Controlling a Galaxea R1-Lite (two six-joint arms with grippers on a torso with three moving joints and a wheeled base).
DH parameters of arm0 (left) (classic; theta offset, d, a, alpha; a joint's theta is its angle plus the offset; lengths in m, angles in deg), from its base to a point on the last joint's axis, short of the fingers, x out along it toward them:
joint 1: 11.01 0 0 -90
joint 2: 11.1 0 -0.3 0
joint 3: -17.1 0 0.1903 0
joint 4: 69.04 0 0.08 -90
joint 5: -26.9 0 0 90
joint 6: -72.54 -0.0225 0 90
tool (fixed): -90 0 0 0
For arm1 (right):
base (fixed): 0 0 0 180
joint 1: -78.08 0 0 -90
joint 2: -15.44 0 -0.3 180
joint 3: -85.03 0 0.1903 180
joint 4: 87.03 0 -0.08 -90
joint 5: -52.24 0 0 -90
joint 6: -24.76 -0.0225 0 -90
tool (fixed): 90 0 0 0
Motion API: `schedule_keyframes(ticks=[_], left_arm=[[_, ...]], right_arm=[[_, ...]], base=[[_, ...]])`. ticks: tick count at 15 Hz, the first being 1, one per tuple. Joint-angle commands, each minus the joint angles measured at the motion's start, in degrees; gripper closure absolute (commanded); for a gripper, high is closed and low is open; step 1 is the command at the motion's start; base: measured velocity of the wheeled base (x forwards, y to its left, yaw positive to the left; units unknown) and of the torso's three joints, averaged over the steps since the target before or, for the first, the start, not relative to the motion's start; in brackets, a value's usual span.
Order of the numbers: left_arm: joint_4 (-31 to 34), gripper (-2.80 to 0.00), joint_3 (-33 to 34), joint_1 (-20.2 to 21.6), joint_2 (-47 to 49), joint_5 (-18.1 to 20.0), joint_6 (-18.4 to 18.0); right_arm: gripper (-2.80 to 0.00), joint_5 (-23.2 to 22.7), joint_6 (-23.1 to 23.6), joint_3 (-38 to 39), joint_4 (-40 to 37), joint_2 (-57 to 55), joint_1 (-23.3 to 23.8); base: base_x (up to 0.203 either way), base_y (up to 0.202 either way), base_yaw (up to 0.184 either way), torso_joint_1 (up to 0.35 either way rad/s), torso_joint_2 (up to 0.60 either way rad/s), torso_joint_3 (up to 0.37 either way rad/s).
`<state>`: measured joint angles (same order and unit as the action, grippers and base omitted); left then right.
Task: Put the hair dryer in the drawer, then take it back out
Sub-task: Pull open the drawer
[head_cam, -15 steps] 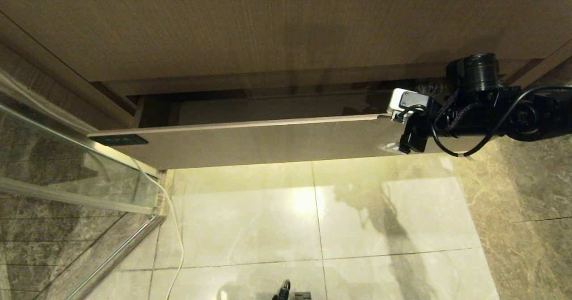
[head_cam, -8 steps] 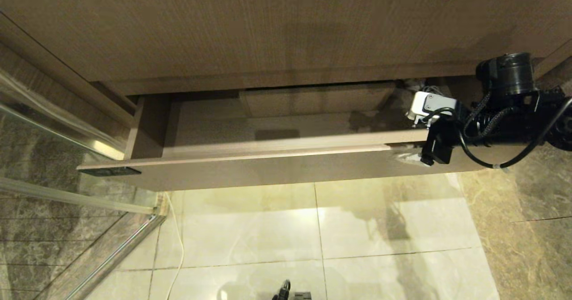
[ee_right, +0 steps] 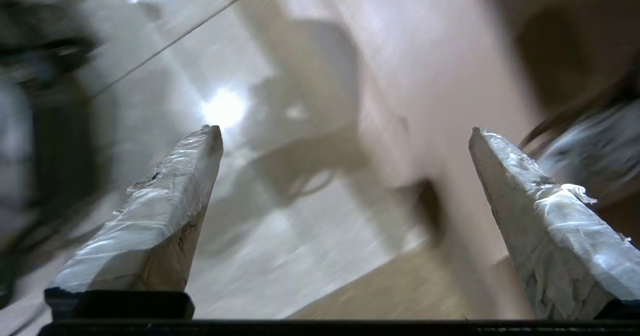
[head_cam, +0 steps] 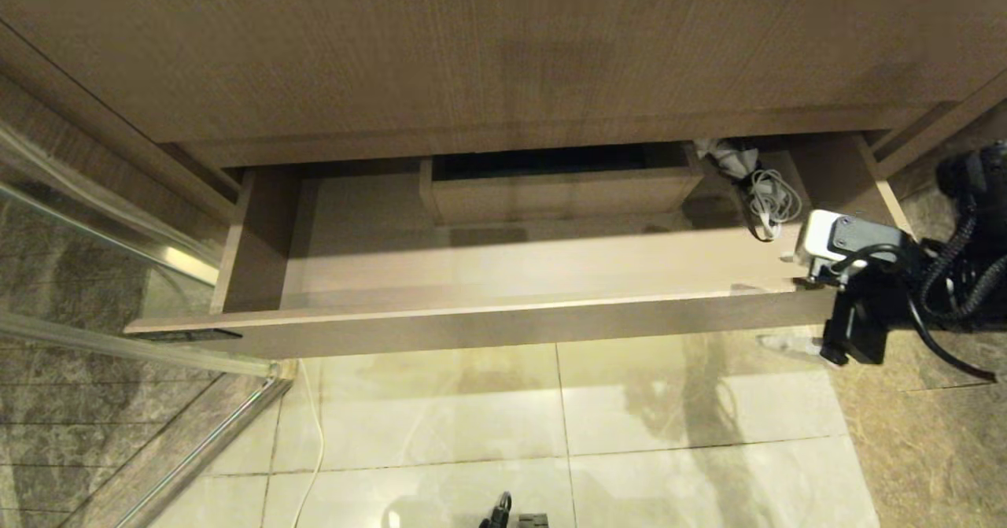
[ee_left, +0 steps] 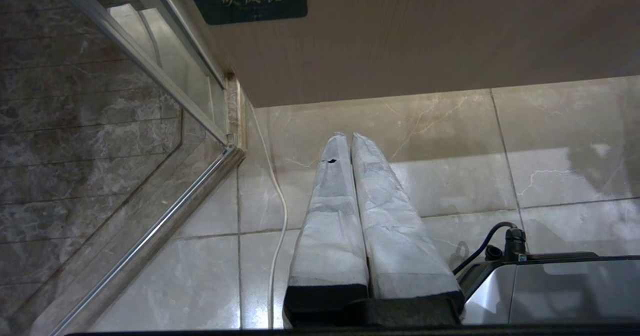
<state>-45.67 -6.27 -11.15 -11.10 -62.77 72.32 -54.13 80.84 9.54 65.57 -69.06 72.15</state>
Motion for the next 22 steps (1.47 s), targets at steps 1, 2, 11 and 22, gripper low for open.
schedule_keyframes(ticks=[1, 2, 11, 22], left_arm=[[0.0, 0.0, 0.0, 0.0, 0.0, 0.0, 0.0], [0.0, 0.0, 0.0, 0.0, 0.0, 0.0, 0.0], [0.0, 0.0, 0.1, 0.0, 0.0, 0.0, 0.0], [0.0, 0.0, 0.1, 0.0, 0.0, 0.0, 0.0]], right_arm=[[-2.8, -0.2, -3.7, 6.7, -2.3, 10.0, 0.6], [-2.8, -0.2, -5.5, 9.2, -2.9, 13.5, 0.7], [0.0, 0.3, -12.4, 15.4, -4.1, 31.3, 1.4], [0.0, 0.0, -23.9, -1.3, -4.0, 9.7, 10.1]], base=[[0.0, 0.0, 0.0, 0.0, 0.0, 0.0], [0.0, 0.0, 0.0, 0.0, 0.0, 0.0], [0.0, 0.0, 0.0, 0.0, 0.0, 0.0], [0.0, 0.0, 0.0, 0.0, 0.0, 0.0]])
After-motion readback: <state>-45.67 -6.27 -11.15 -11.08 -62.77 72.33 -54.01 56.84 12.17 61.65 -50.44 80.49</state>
